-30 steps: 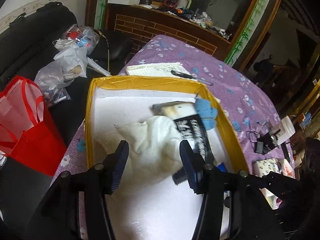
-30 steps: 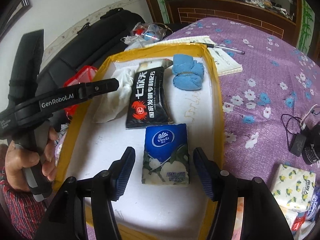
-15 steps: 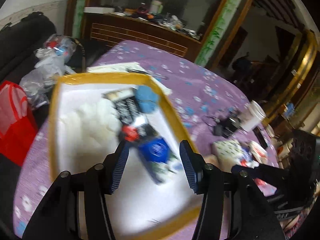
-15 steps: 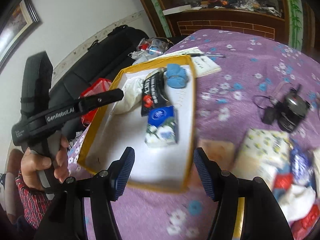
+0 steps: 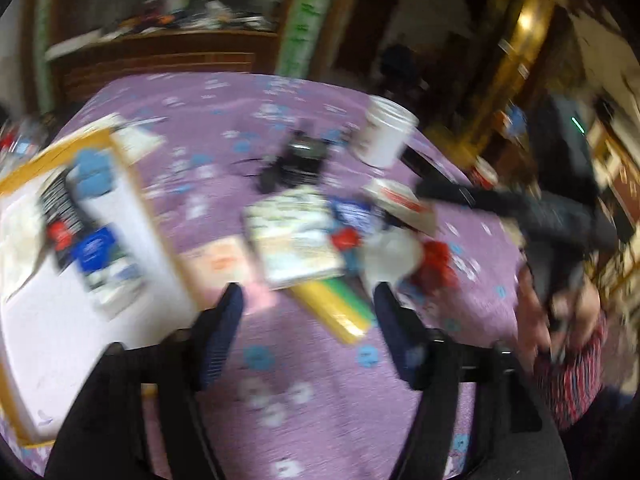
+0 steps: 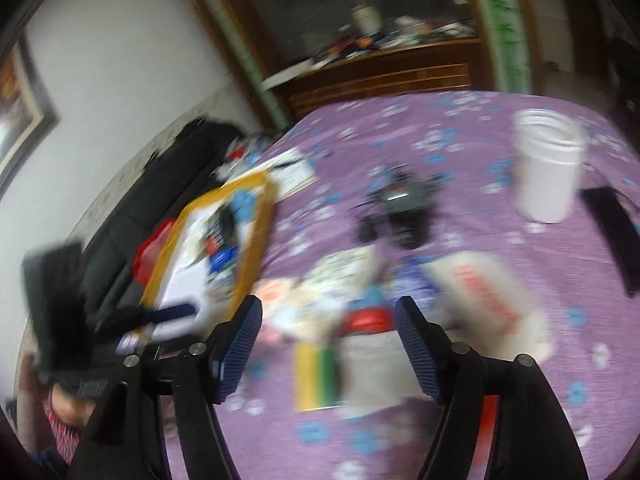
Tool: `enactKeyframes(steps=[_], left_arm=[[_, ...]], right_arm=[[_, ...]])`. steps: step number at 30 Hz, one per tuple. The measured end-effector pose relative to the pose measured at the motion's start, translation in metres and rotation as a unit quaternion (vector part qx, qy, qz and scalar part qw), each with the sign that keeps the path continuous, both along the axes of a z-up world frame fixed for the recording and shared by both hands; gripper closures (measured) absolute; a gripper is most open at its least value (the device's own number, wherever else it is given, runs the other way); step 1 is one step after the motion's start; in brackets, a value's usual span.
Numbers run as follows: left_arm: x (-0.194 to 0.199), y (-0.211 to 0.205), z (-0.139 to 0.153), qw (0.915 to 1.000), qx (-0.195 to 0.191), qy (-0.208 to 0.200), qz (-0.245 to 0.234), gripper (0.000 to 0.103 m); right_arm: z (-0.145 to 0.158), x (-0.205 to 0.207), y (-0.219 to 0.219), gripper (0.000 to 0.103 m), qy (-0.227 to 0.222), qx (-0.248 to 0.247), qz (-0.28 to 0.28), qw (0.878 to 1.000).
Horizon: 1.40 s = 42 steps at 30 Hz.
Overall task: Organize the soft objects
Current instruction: 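Grasp another white cloth with the left gripper while the right grasps the red-printed paper bag, then carry the white cloth and paper bag over the white box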
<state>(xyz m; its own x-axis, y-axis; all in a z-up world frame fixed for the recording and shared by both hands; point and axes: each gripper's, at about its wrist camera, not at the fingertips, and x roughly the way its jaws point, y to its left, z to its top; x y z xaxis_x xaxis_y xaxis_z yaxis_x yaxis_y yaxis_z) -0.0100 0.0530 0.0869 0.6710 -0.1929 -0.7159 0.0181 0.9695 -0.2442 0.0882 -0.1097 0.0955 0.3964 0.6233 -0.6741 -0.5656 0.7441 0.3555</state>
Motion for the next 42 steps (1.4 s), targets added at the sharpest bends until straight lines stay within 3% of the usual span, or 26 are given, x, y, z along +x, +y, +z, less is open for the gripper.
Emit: enactKeyframes(steps=[7,11,15,16,17,18,20,22,27,31,32,34,35,38,42], left_arm=[[0.042,-0.081,-0.016,0.9964,0.042,0.017,-0.071,0.027],[0.065,-0.110,-0.032,0.9908,0.104,0.020,-0.084,0.027],[0.095,-0.111,-0.048,0.9902,0.110,0.039,-0.076,0.028],[0.100,-0.112,-0.052,0.9898,0.111,0.045,-0.077,0.039],[0.103,-0.114,-0.055,0.9895,0.113,0.048,-0.076,0.059],[0.106,-0.117,-0.060,0.9889,0.117,0.055,-0.073,0.067],[0.103,-0.120,-0.064,0.9901,0.111,0.052,-0.069,0.081],[0.094,-0.119,-0.064,0.9925,0.095,0.040,-0.066,0.089],[0.061,-0.104,-0.051,0.9971,0.051,0.003,-0.057,0.089],[0.047,-0.090,-0.048,0.9985,0.025,-0.023,-0.043,0.089],[0.047,-0.087,-0.049,0.9987,0.019,-0.026,-0.040,0.089],[0.049,-0.081,-0.051,0.9990,0.004,-0.026,-0.036,0.089],[0.049,-0.079,-0.051,0.9989,-0.003,-0.030,-0.035,0.089],[0.047,-0.074,-0.045,0.9983,-0.004,-0.051,-0.028,0.089],[0.047,-0.066,-0.038,0.9971,-0.008,-0.073,-0.018,0.089]], right_arm=[[-0.030,0.051,-0.068,0.029,0.030,0.017,-0.113,0.993],[-0.033,0.060,-0.089,0.029,0.068,0.069,-0.120,0.988],[-0.031,0.060,-0.091,0.029,0.063,0.074,-0.123,0.988],[-0.030,0.060,-0.091,0.029,0.063,0.077,-0.123,0.987],[-0.030,0.060,-0.092,0.029,0.063,0.078,-0.123,0.987],[-0.030,0.060,-0.091,0.029,0.062,0.076,-0.122,0.988],[-0.033,0.061,-0.089,0.028,0.062,0.069,-0.122,0.988],[-0.037,0.062,-0.089,0.028,0.062,0.058,-0.122,0.989],[-0.053,0.070,-0.079,0.028,0.070,0.023,-0.120,0.990],[-0.066,0.073,-0.061,0.028,0.076,0.009,-0.088,0.993],[-0.069,0.072,-0.054,0.031,0.071,-0.005,-0.083,0.994],[-0.074,0.067,-0.044,0.056,0.065,-0.027,-0.065,0.995],[-0.075,0.063,-0.038,0.063,0.061,-0.042,-0.055,0.996],[-0.069,0.050,-0.029,0.065,0.038,-0.064,-0.043,0.996],[-0.055,0.042,-0.032,0.068,0.016,-0.042,-0.051,0.998]])
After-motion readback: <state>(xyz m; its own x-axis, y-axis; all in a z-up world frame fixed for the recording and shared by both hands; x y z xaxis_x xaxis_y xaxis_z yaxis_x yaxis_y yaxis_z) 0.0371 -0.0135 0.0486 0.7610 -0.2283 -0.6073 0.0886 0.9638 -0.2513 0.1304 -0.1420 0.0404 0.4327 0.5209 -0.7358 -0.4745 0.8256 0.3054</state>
